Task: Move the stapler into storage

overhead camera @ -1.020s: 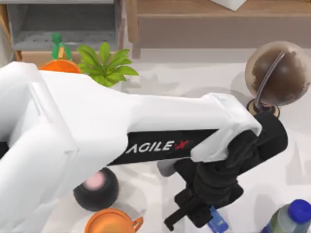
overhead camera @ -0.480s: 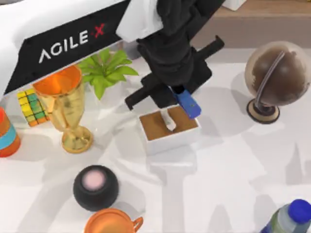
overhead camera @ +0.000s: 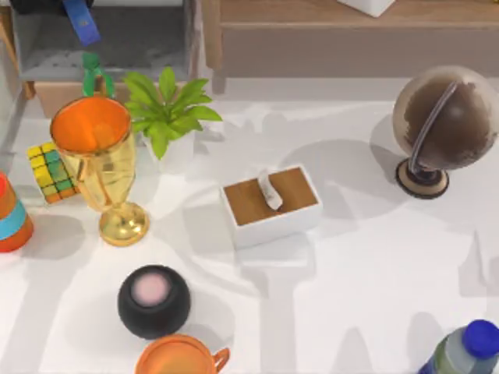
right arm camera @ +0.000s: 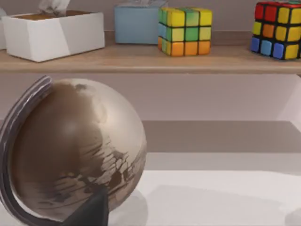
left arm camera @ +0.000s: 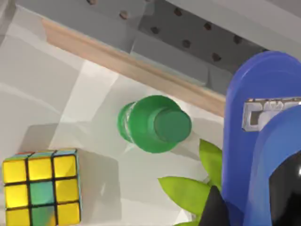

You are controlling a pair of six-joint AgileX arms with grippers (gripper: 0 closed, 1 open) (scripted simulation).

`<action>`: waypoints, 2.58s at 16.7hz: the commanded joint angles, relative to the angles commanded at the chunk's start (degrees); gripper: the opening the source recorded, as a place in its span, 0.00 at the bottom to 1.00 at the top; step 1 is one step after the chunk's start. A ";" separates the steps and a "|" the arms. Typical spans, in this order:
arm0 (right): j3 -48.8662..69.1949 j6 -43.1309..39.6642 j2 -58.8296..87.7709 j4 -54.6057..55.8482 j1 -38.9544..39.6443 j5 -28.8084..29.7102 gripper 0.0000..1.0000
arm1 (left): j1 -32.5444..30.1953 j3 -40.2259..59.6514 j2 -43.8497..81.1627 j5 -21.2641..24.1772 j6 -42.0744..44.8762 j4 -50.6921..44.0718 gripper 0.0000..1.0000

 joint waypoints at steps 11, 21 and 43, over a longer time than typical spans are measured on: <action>0.00 0.00 0.00 0.00 0.00 0.00 1.00 | 29.56 17.08 24.67 2.25 42.42 -8.29 0.00; 0.00 0.00 0.00 0.00 0.00 0.00 1.00 | 31.35 20.24 32.94 5.26 54.09 -12.76 0.00; 0.00 0.00 0.00 0.00 0.00 0.00 1.00 | 31.36 16.54 32.20 5.25 54.09 -9.79 0.30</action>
